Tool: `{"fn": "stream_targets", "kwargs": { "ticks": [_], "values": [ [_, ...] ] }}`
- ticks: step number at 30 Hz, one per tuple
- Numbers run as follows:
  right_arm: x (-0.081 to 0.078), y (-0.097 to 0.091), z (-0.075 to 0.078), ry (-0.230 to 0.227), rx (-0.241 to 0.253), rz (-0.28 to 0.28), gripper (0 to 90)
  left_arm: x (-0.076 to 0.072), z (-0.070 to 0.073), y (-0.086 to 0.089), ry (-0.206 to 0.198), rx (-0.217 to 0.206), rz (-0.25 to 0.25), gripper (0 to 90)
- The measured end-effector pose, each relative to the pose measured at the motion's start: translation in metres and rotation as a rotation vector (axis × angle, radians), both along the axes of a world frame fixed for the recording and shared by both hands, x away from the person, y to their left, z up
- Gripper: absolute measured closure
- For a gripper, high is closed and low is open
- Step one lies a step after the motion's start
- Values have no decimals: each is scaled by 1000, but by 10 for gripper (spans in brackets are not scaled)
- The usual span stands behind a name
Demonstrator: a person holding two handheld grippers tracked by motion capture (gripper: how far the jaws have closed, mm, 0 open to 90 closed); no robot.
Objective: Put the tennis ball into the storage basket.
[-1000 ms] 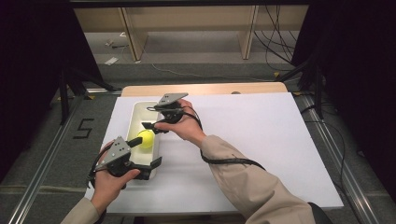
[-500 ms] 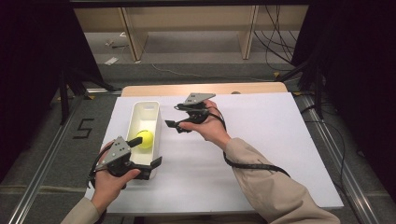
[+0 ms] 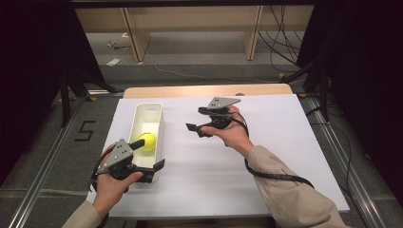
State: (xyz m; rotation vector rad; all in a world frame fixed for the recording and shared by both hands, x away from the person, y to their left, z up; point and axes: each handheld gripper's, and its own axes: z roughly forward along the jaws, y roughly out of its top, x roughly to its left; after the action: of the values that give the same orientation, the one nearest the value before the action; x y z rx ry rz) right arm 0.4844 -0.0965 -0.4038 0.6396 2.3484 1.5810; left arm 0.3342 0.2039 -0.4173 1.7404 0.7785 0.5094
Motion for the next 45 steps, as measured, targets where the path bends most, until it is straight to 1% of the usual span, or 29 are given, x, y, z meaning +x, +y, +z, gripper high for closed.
{"fn": "stream_targets", "kwargs": {
  "ticks": [4, 8, 10, 16, 22, 28, 30, 31, 33, 42, 45],
  "values": [
    [-6, -14, -1, 3, 1, -17, 169, 0, 0, 0, 3, -3, 3, 0],
    [-10, -28, -2, -2, 8, -45, 169, 0, 0, 0, 0, 1, 2, 0],
    [-12, -36, -2, -3, 14, -57, 171, 0, 0, 0, 3, -4, 4, 0],
    [-16, -55, -6, 2, 8, -88, 171, 0, 0, 0, -1, 2, 2, 0],
    [-21, -72, -10, 3, 3, -125, 173, 0, 0, 0, -1, 0, 5, 0],
    [-26, -92, -9, -4, 16, -166, 176, 0, 0, 0, 2, -2, 8, 0],
    [-27, -97, -10, -2, 21, -184, 177, 1, 0, 0, 2, -2, 7, 0],
    [-27, -100, -11, 2, 15, -189, 177, 1, 0, 0, 0, -2, 8, 0],
    [-28, -104, -13, 3, 20, -197, 177, 0, 0, 0, 0, -3, 10, 0],
    [-36, -121, -17, 10, 19, -221, 177, 1, 1, 1, -1, -2, 10, 0],
    [-39, -128, -20, 19, 22, -231, 176, 1, 0, 1, 0, -4, 12, 0]
  ]
}}
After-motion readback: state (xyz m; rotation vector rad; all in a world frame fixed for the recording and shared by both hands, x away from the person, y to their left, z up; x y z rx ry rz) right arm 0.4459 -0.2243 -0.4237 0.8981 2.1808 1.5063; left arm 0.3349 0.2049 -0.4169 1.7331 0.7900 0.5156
